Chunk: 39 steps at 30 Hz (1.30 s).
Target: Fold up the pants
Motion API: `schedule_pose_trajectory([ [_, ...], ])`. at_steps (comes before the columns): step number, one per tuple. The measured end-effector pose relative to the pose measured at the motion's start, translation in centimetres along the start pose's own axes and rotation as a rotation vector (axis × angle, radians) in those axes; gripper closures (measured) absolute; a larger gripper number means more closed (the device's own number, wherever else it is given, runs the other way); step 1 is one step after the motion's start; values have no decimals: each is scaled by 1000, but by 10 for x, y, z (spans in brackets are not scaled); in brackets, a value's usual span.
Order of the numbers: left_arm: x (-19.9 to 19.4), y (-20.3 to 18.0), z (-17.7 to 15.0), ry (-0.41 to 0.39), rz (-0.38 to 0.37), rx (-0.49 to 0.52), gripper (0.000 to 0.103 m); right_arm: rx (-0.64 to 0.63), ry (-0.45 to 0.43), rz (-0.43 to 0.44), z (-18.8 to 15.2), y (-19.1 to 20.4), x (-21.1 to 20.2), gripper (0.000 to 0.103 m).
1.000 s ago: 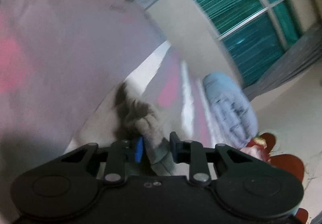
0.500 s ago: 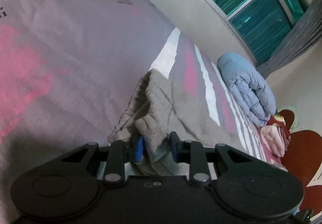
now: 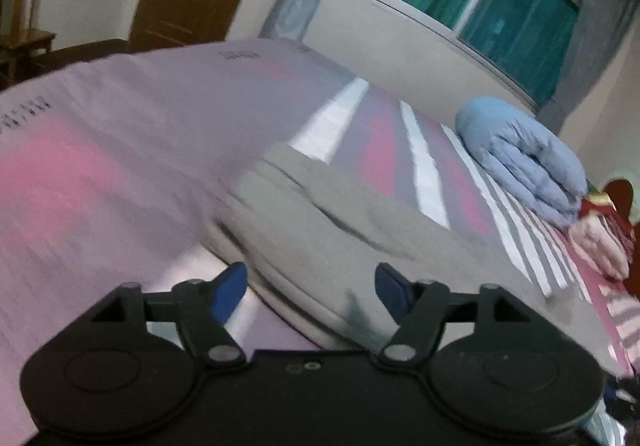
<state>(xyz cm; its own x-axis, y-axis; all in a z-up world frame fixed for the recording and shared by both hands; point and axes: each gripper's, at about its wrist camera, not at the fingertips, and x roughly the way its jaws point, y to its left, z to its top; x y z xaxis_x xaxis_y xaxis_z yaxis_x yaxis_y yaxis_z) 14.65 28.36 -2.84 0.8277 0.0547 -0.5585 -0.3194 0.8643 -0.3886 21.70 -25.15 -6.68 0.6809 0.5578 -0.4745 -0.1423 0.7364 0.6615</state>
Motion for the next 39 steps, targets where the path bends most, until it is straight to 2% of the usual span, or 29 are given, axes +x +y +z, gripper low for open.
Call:
schedule_pose_trajectory([
  [2, 4, -21, -13, -1, 34, 11, 40, 95, -39, -36, 10, -32, -14, 77],
  [4, 12, -30, -22, 7, 69, -23, 40, 167, -69, -61, 21, -54, -19, 77],
  [6, 24, -33, -30, 44, 121, -68, 34, 202, -68, -63, 29, -67, -17, 77],
  [8, 33, -32, -43, 37, 139, -87, 29, 227, -58, -61, 35, -73, -11, 77],
  [10, 37, -33, -52, 0, 147, -53, 28, 250, -55, -49, 44, -75, -2, 77],
  [15, 37, -37, -57, -17, 155, -37, 28, 275, -58, -43, 56, -65, 26, 77],
  [16, 36, -36, -58, -17, 155, -33, 28, 276, -56, -47, 56, -65, 25, 79],
  [17, 35, -35, -58, -18, 154, -32, 28, 262, -50, -57, 58, -63, 25, 86],
  [18, 34, -35, -59, -19, 152, -34, 28, 227, -48, -86, 59, -59, 23, 98],
  [20, 36, -38, -59, -22, 149, -32, 28, 162, -64, -97, 56, -50, 11, 98],
  [22, 38, -39, -60, -25, 147, -31, 28, 91, -127, -89, 55, -36, -14, 98],
  [25, 38, -39, -63, -41, 152, -24, 28, 75, -146, -77, 37, -32, -53, 98],
  [27, 38, -40, -63, -46, 154, -21, 28, 35, -108, -133, 23, -36, -51, 98],
  [28, 38, -40, -63, -45, 153, -22, 28, 68, -43, -163, 19, -47, -36, 98],
  [29, 38, -39, -63, -45, 150, -24, 28, 112, 1, -158, 17, -59, -24, 98],
  [30, 37, -39, -63, -46, 147, -27, 28, 144, -2, -128, 16, -67, -22, 97],
  [32, 37, -37, -64, -52, 141, -28, 28, 155, -1, -107, 24, -67, -32, 80],
  [33, 37, -37, -65, -58, 139, -29, 28, 148, -51, -113, 26, -65, -43, 64],
  [34, 37, -36, -65, -62, 137, -29, 28, 131, -122, -120, 28, -64, -56, 58],
  [36, 37, -36, -66, -67, 135, -29, 27, 147, -183, -147, 41, -75, -66, 58],
  [39, 37, -35, -65, -64, 131, -27, 25, 212, -210, -199, 62, -100, -60, 58],
])
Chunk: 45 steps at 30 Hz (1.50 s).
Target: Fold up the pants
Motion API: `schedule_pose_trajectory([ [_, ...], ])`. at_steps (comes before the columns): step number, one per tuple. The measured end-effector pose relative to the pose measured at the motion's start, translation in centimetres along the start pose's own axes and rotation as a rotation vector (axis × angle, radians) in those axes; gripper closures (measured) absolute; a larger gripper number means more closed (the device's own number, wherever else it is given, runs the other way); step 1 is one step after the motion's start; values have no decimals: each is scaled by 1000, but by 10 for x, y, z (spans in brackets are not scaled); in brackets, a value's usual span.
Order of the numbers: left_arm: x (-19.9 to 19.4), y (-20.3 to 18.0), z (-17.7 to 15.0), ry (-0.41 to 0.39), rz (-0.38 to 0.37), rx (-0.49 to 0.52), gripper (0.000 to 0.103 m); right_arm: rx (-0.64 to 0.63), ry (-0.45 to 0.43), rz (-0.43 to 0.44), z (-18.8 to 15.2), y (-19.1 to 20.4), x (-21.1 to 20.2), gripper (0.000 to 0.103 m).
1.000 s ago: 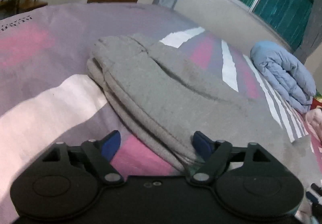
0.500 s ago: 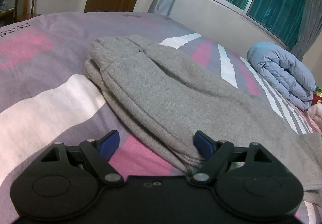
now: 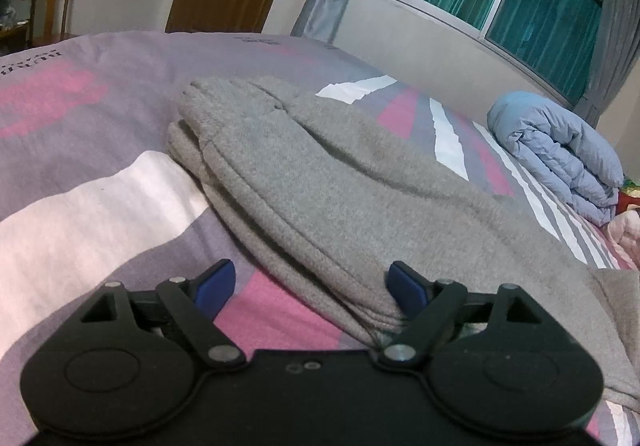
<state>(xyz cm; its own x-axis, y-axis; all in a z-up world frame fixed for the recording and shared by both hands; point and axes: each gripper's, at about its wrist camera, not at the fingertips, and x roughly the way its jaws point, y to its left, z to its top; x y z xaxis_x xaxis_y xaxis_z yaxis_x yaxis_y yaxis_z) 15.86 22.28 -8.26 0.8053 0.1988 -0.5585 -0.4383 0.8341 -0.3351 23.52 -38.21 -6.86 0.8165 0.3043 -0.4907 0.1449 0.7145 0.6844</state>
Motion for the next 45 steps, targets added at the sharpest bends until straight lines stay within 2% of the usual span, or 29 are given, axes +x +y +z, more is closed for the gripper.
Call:
schedule_pose_trajectory([
  [5, 1, -1, 2, 5, -2, 4, 23, 26, -24, -31, 26, -10, 34, 59],
  [6, 1, -1, 2, 5, -2, 5, 22, 35, -26, -43, 32, -11, 38, 63],
  [7, 1, -1, 2, 6, -1, 6, 22, 20, -15, -57, 33, -7, 41, 98],
  [9, 0, 0, 2, 4, -4, 5, 22, -58, -18, -75, 40, -3, 30, 99],
  [11, 0, 0, 1, 3, -10, 2, 22, -104, -88, -30, 39, 6, 1, 99],
  [13, -1, 0, 1, 0, -17, 0, 22, -114, -159, -15, 30, 10, -37, 99],
  [15, -1, 1, 0, -1, -19, -1, 22, -99, -172, -25, 11, 1, -60, 99],
  [17, -1, 0, 1, -1, -18, 1, 22, -92, -85, -114, -6, -18, -54, 99],
  [18, -1, 0, 1, -1, -17, 1, 22, -51, 12, -144, -11, -33, -40, 99],
  [19, -1, 0, 1, -1, -17, 2, 22, 15, 13, -101, -12, -46, -40, 98],
  [20, -1, -1, 0, -1, -18, 3, 22, 69, -2, -65, -9, -53, -46, 96],
  [21, -1, 0, 1, -1, -20, 2, 22, 83, -24, -60, -5, -55, -51, 83],
  [22, -1, 0, 1, 0, -21, 1, 22, 83, -67, -57, -1, -55, -58, 57],
  [24, 0, 0, 1, 0, -19, 2, 22, 76, -120, -38, 9, -57, -63, 38],
  [27, 0, 1, 2, 1, -18, 4, 22, 66, -156, -65, 34, -62, -52, 38],
  [29, 0, 1, 2, 1, -17, 4, 22, 65, -122, -94, 61, -66, -27, 39],
  [30, 1, 1, 2, 1, -16, 4, 22, 54, -104, -111, 66, -65, -21, 42],
  [31, 1, 0, 2, 1, -13, 5, 22, 24, -81, -134, 73, -63, -17, 55],
  [32, 1, -1, 2, 1, -11, 7, 22, -5, -62, -171, 78, -60, -10, 64],
  [33, 1, -1, 2, 1, -10, 8, 22, -24, -35, -211, 83, -58, -4, 87],
  [34, 1, -1, 2, 1, -10, 9, 22, -24, -17, -222, 85, -62, -2, 99],
  [36, 1, -1, 1, 0, -12, 9, 22, -31, -28, -195, 90, -62, -11, 99],
  [38, 1, -2, 0, -1, -13, 8, 22, -64, -113, -142, 87, -55, -43, 99],
  [41, 0, -1, 0, -3, -15, 6, 22, -48, -225, -142, 75, -60, -90, 99],
  [42, 0, -1, 0, -3, -15, 5, 22, -26, -239, -169, 67, -69, -101, 99],
  [45, 0, -1, 0, -2, -13, 8, 22, 77, -132, -239, 47, -109, -92, 99],
])
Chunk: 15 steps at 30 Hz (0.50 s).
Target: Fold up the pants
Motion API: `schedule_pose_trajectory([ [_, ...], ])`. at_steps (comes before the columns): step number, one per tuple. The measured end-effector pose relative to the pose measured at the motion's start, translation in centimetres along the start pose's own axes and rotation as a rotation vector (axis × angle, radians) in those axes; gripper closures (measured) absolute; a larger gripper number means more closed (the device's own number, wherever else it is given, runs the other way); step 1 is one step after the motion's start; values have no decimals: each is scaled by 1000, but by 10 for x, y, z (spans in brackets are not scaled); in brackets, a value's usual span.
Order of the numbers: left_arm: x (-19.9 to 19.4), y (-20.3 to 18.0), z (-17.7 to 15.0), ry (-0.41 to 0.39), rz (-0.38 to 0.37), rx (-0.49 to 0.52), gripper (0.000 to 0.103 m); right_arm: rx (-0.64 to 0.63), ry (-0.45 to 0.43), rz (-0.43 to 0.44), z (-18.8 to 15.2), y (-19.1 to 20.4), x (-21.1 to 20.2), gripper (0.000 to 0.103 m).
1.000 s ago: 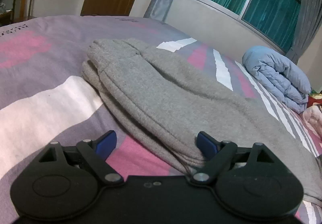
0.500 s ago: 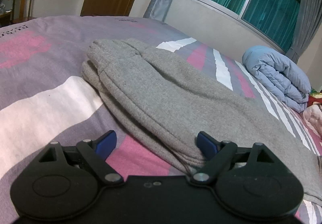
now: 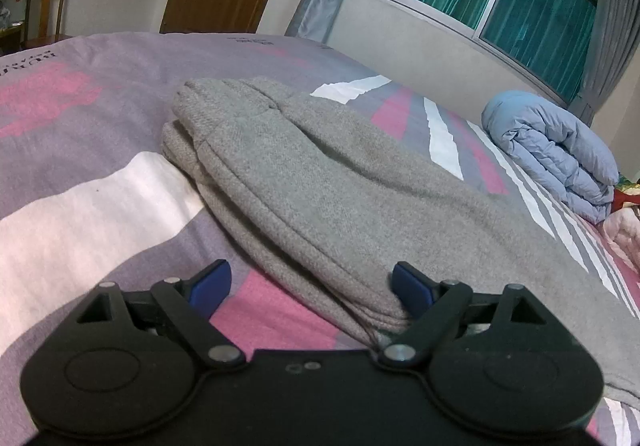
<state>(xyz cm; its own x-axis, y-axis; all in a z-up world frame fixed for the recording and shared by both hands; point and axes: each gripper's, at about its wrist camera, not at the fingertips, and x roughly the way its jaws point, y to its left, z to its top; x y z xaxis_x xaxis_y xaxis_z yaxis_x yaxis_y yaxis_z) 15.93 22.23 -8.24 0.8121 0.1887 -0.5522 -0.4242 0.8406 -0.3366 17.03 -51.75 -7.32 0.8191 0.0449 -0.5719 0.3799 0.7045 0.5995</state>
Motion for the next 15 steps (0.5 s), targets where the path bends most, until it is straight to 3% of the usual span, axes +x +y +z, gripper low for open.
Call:
schedule_pose_trajectory([
  [3, 0, 0, 0, 0, 0, 1, 22, 66, -9, 37, -6, -14, 2, 99],
  [7, 0, 0, 0, 1, 0, 0, 22, 45, -59, 70, -4, 0, -12, 99],
  [10, -1, 0, 0, 2, 1, 2, 22, 32, -22, 14, 0, -4, -2, 99],
  [12, -1, 0, 0, 3, -1, 1, 22, 79, -14, 28, -3, -17, -1, 99],
  [15, -2, 0, 1, 4, -5, -1, 22, 66, -77, 61, -6, -7, -21, 99],
])
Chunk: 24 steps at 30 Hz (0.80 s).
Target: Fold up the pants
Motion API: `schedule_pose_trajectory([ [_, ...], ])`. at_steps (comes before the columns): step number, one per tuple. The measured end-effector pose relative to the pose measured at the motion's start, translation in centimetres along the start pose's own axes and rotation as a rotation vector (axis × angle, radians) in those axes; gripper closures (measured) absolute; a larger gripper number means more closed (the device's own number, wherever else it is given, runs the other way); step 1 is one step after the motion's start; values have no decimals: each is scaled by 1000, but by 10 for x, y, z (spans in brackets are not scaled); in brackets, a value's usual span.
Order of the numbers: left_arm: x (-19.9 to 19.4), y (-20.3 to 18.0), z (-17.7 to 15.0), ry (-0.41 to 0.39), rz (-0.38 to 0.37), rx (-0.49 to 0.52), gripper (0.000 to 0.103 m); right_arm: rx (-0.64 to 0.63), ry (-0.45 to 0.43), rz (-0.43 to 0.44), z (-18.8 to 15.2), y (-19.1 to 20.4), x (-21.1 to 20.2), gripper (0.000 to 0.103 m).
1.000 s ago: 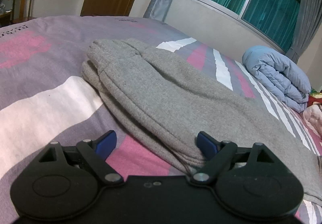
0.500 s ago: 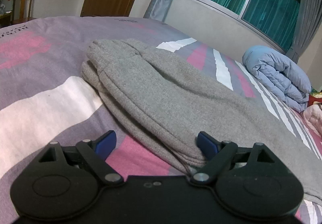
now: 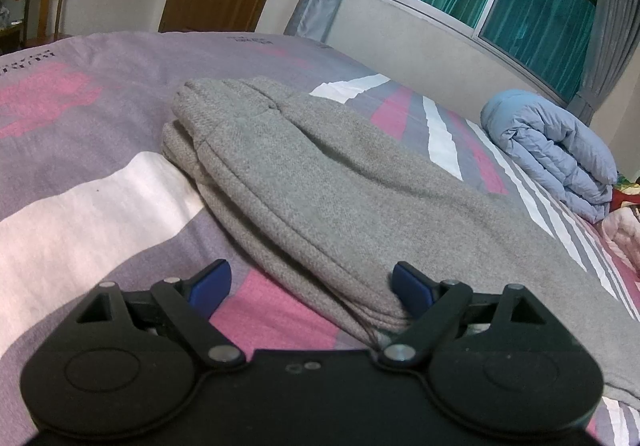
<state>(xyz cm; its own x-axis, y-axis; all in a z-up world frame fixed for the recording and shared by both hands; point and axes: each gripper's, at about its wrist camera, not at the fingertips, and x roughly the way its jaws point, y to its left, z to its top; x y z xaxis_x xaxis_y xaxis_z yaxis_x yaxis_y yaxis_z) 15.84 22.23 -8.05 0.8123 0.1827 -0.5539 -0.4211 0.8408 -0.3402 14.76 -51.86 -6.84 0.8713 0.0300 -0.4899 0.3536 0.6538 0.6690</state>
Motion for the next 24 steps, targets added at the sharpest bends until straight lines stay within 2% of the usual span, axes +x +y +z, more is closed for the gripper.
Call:
schedule_pose_trajectory([
  [2, 0, 0, 0, 2, 0, -1, 21, -26, -14, 2, -1, 2, -4, 99],
  [4, 0, 0, 1, 3, 1, 0, 21, -22, 67, -54, -4, -5, 13, 99],
  [5, 0, 0, 1, 3, -1, -1, 21, 5, 76, -36, -4, -10, 15, 99],
  [7, -3, 0, 3, 0, -10, -5, 21, 11, 56, -37, -2, -5, 3, 95],
  [8, -7, 2, 5, -14, -12, -13, 23, -17, 21, -36, -4, 1, -8, 94],
  [10, -23, 7, 9, -97, 3, -33, 26, -53, -27, -11, -11, 10, -28, 93],
  [11, -30, 11, 14, -136, -15, -32, 28, -60, -34, 6, -15, 13, -35, 93],
  [14, -33, 22, 30, -168, -24, -44, 43, -96, -16, 27, -30, 22, -47, 93],
  [18, -16, 41, 52, -120, -7, -100, 56, -119, 16, 12, -49, 27, -48, 93],
  [21, 3, 52, 62, -50, 7, -136, 59, -100, 31, -3, -59, 28, -46, 93],
  [22, 5, 55, 65, -47, 13, -147, 63, -98, 36, -6, -60, 29, -46, 93],
  [24, 7, 56, 70, -60, 10, -131, 80, -99, 33, -15, -60, 32, -44, 93],
])
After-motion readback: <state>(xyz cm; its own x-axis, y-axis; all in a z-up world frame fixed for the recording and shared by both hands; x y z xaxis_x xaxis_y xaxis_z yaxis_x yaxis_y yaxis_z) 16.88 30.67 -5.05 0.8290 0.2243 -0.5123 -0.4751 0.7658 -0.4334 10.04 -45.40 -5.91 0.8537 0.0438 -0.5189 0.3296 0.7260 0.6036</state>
